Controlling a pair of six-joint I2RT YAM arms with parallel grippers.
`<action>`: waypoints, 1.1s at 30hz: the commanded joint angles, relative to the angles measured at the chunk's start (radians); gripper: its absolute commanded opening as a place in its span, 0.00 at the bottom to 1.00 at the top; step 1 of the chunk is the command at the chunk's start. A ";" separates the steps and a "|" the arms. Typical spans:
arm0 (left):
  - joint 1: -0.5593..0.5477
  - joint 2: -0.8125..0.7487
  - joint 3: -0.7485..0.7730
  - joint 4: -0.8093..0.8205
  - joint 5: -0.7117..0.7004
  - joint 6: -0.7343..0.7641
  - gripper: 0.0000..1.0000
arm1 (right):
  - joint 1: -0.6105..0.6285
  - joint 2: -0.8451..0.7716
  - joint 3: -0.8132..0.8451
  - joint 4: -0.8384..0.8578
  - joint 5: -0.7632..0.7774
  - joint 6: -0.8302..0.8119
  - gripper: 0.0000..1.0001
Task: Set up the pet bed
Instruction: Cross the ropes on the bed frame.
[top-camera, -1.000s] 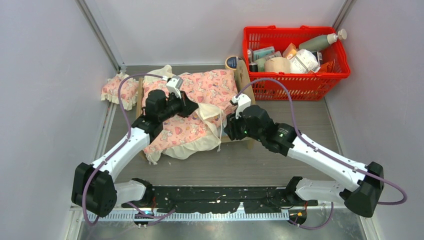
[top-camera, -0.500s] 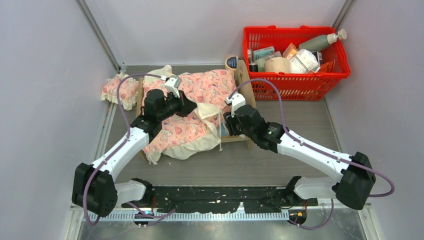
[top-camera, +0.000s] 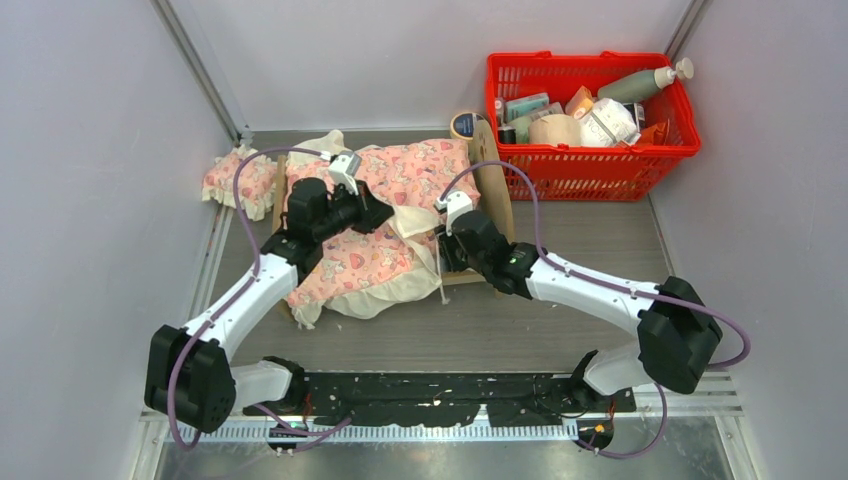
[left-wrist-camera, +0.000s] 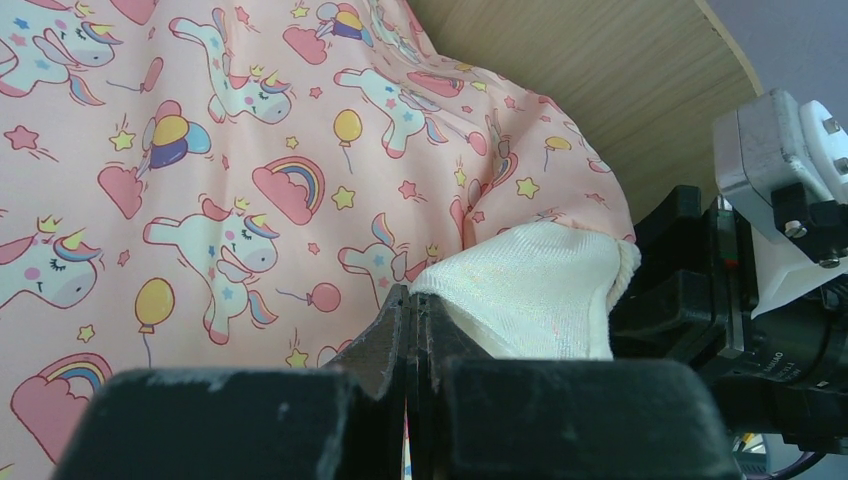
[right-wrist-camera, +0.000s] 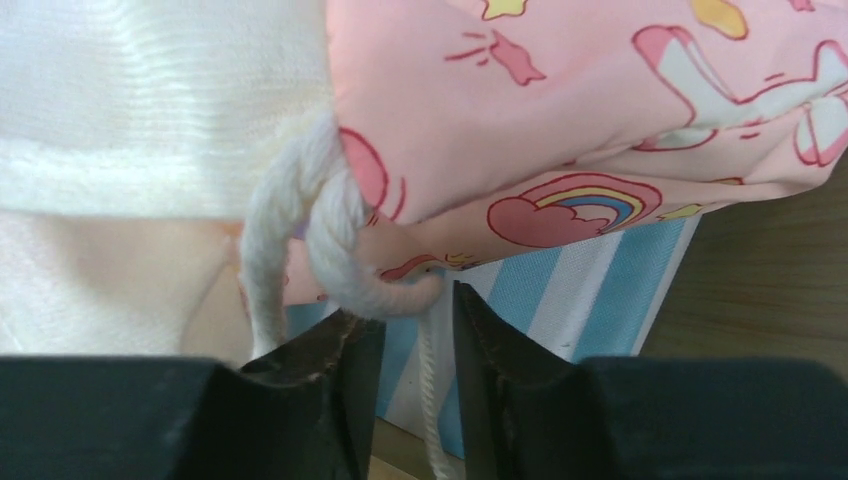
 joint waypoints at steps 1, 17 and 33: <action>0.010 0.010 0.012 0.026 0.022 -0.011 0.00 | -0.004 -0.005 0.013 0.066 0.033 0.019 0.25; 0.008 0.038 -0.021 0.120 0.086 -0.072 0.00 | -0.005 -0.169 0.125 -0.182 0.244 -0.245 0.05; -0.048 0.067 -0.013 0.156 0.105 -0.097 0.00 | 0.010 -0.242 0.070 -0.049 0.351 -0.507 0.05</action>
